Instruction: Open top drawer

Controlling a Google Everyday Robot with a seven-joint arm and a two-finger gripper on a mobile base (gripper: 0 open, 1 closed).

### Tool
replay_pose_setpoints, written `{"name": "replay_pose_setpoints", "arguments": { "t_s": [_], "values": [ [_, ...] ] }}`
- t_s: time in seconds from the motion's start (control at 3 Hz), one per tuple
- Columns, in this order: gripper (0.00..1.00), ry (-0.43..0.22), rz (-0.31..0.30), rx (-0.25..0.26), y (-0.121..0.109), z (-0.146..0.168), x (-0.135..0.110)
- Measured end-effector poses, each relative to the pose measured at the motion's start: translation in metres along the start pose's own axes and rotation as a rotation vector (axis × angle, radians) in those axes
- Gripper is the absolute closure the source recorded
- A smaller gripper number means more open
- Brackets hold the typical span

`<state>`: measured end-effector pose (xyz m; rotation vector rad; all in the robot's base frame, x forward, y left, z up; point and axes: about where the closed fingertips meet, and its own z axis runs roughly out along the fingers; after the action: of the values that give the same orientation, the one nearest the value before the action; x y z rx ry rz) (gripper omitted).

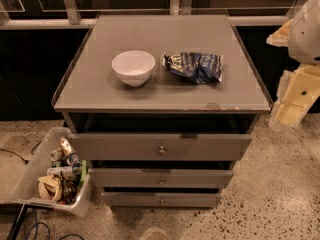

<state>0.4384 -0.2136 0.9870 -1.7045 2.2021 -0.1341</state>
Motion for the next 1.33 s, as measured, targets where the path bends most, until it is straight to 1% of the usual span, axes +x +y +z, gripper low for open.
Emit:
{"name": "replay_pose_setpoints", "arguments": {
  "t_s": [0.33, 0.67, 1.0, 1.33],
  "values": [
    [0.00, -0.003, -0.006, -0.004, 0.002, 0.002, -0.001],
    [0.00, -0.068, -0.032, -0.023, 0.010, 0.021, 0.003],
    [0.00, -0.167, -0.069, -0.033, 0.020, 0.051, 0.015],
    [0.00, -0.266, -0.133, 0.014, 0.028, 0.107, 0.029]
  ]
}}
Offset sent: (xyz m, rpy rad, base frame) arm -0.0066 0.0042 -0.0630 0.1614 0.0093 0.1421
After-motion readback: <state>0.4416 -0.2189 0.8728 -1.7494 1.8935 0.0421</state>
